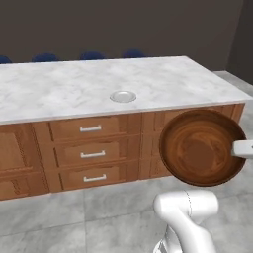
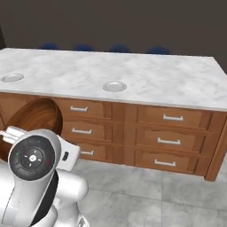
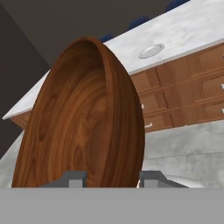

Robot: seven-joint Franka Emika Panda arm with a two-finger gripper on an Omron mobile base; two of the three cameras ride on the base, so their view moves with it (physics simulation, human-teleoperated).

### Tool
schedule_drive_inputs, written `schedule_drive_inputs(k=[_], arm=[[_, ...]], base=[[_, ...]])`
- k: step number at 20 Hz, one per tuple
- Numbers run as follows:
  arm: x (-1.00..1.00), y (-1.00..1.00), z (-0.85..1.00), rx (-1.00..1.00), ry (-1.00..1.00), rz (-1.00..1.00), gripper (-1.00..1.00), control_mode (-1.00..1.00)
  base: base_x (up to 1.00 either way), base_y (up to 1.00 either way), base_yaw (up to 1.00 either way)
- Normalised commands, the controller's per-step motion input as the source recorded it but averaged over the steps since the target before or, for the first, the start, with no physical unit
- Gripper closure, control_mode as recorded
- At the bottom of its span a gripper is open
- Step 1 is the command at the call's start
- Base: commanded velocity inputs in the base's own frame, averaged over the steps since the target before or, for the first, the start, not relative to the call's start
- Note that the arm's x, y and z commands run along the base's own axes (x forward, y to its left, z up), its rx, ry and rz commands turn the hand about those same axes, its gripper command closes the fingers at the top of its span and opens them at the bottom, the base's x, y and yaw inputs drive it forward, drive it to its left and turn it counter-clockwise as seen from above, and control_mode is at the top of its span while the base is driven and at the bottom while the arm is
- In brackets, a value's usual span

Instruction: Move the bowls from the cabinet to the plates on the dining table.

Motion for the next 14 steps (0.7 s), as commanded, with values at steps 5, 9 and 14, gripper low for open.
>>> schedule_drive_inputs(k=[5,9,14], arm=[[0.00,0.00,0.00,0.00,0.00,0.00,1.00,1.00],[0.00,0.00,0.00,0.00,0.00,0.00,1.00,1.00],[0.00,0.00,0.00,0.00,0.00,0.00,1.00,1.00]], base=[[0.16,-0.38,0.00],[0.06,-0.09,0.01],[0.22,0.00,0.00]])
